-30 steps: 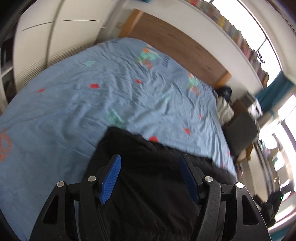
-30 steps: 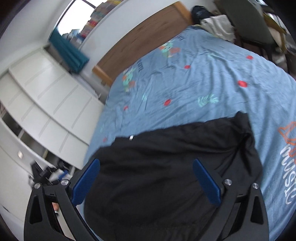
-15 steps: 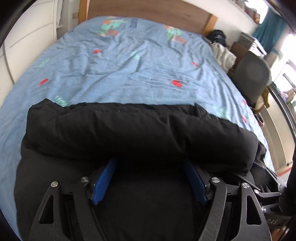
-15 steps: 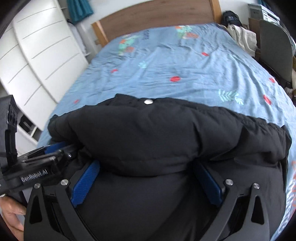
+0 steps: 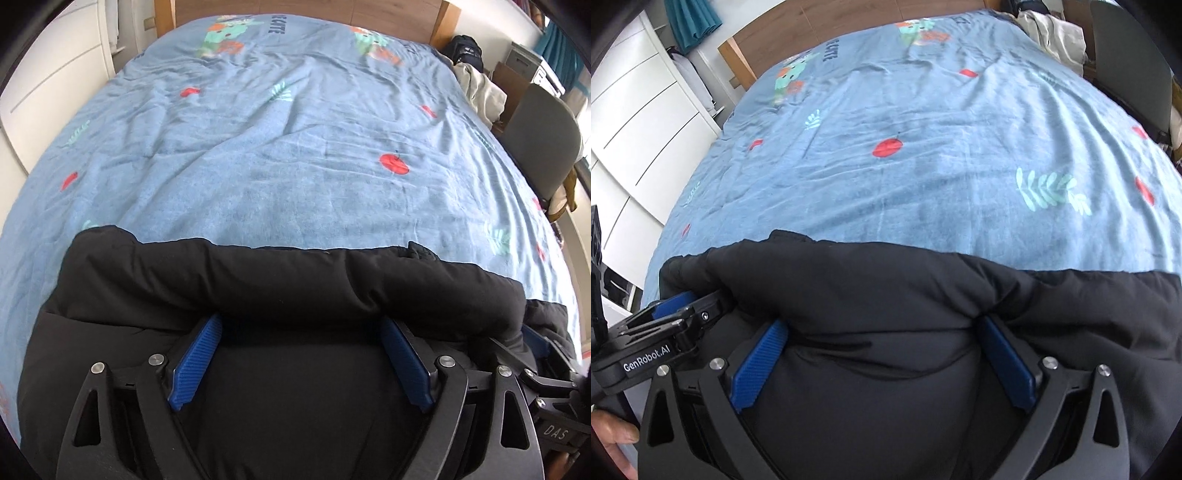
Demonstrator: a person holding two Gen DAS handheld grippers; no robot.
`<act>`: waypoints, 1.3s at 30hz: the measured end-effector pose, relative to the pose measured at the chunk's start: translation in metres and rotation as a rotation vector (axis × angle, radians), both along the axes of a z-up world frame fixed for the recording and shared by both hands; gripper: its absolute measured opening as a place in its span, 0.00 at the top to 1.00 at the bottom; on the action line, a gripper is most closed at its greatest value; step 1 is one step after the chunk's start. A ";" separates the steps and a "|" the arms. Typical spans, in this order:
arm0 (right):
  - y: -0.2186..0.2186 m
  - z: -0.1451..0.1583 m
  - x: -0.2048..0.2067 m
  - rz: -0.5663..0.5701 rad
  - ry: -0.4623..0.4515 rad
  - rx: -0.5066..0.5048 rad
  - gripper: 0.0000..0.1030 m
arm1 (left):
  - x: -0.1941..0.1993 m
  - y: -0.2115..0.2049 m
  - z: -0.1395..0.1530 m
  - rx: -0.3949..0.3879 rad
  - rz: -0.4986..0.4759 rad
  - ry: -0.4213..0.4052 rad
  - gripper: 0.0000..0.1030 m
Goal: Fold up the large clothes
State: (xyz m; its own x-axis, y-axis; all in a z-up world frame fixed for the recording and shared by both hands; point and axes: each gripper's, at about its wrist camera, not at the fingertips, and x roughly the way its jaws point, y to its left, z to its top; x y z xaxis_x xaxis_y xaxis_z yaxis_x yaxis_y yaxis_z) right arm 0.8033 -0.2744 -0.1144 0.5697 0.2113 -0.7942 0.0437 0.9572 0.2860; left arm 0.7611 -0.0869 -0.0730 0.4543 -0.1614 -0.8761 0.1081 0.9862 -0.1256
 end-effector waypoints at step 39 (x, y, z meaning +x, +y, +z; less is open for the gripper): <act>-0.092 0.005 -0.222 -0.109 -0.023 -0.015 0.00 | -0.215 0.161 0.013 0.034 0.156 -0.184 0.17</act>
